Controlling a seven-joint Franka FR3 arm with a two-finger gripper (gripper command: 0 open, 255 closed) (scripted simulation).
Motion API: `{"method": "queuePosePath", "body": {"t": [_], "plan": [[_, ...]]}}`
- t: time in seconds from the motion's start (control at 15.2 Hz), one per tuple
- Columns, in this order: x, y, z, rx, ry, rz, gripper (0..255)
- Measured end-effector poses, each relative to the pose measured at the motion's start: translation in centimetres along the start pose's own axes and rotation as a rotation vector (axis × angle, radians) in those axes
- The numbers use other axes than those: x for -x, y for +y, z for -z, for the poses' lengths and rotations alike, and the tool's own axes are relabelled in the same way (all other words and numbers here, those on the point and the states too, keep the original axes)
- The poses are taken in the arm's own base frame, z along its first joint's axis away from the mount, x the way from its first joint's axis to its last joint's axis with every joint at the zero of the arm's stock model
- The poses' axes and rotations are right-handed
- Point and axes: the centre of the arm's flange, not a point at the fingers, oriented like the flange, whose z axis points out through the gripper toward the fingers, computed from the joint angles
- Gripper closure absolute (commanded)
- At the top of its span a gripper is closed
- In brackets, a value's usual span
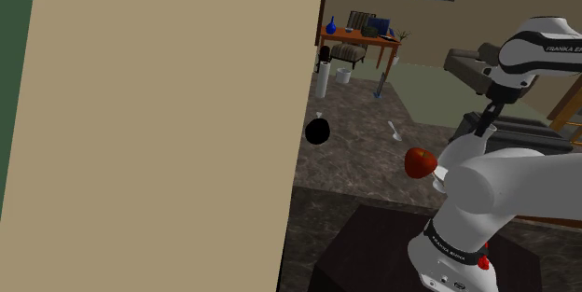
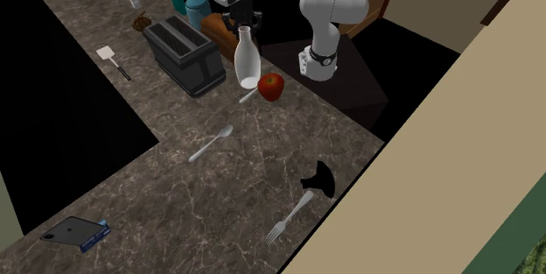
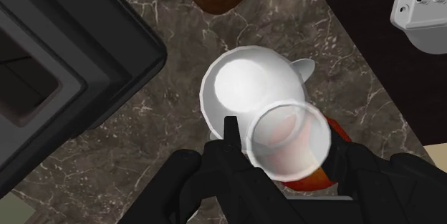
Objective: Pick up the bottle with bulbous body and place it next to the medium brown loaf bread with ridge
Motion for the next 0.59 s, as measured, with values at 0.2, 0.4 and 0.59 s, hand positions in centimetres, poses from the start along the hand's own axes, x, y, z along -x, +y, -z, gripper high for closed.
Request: {"method": "queuePosePath", "body": {"t": [0.2,0.4,0.59], "plan": [[0.0,-0.1,-0.1,-0.001,-0.001,0.0,0],[0.0,-0.1,-0.1,-0.002,-0.001,0.001,0],[0.1,0.0,1.4,-0.002,-0.001,0.0,0]]}}
